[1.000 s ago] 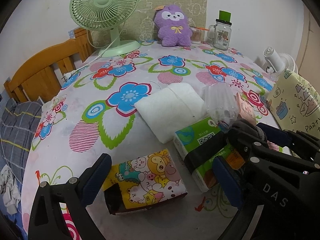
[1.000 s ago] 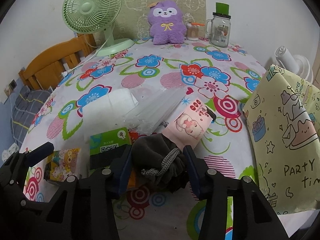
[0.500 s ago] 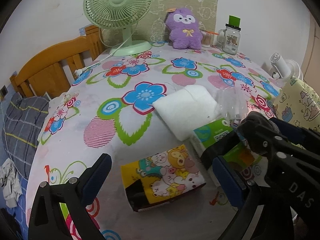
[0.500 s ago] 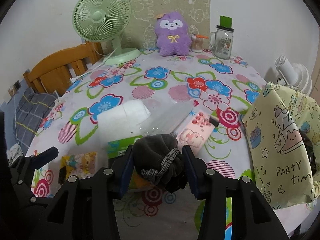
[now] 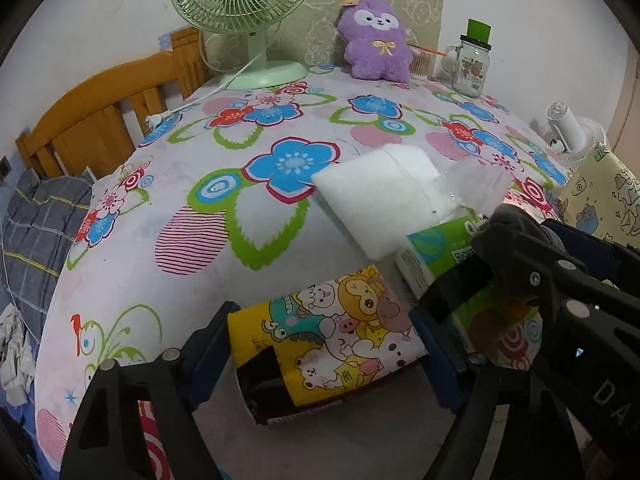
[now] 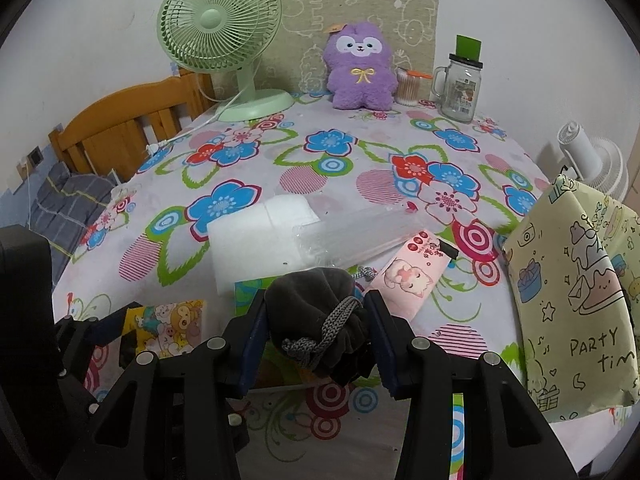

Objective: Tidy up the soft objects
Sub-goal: 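Grasp the yellow bear-print tissue pack with the left tool while the right tool holds the beanie, then lift and carry the tissue pack and beanie with both tools toward the box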

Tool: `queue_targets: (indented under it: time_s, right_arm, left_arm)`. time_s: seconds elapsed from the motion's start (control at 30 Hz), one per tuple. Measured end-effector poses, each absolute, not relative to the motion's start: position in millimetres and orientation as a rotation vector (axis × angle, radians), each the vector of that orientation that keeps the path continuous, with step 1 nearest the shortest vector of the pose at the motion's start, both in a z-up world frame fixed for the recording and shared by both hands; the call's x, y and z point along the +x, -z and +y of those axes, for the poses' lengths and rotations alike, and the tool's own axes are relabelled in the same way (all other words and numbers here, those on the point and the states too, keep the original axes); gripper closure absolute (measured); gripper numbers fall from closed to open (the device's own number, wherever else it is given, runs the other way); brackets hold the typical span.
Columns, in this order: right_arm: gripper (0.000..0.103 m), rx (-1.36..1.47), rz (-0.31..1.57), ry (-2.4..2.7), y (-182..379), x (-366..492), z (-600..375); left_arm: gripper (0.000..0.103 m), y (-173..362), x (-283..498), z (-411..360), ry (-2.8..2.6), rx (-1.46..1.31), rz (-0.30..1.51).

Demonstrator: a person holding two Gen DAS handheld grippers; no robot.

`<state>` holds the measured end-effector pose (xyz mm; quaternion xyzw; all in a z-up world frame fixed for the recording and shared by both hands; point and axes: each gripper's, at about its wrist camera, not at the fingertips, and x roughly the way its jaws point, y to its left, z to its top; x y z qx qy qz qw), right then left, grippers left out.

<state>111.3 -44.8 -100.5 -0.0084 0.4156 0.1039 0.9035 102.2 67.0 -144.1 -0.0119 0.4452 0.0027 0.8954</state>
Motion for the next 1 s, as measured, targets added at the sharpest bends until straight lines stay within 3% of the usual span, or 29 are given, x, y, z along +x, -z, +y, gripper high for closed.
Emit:
queue_targets:
  time_s: [1.0]
  right_arm:
    - [0.053, 0.035, 0.791, -0.230, 71.4, 78.7, -73.3]
  left_arm:
    - [0.019, 97.5, 74.2, 38.7, 0.007, -0.002, 0.807]
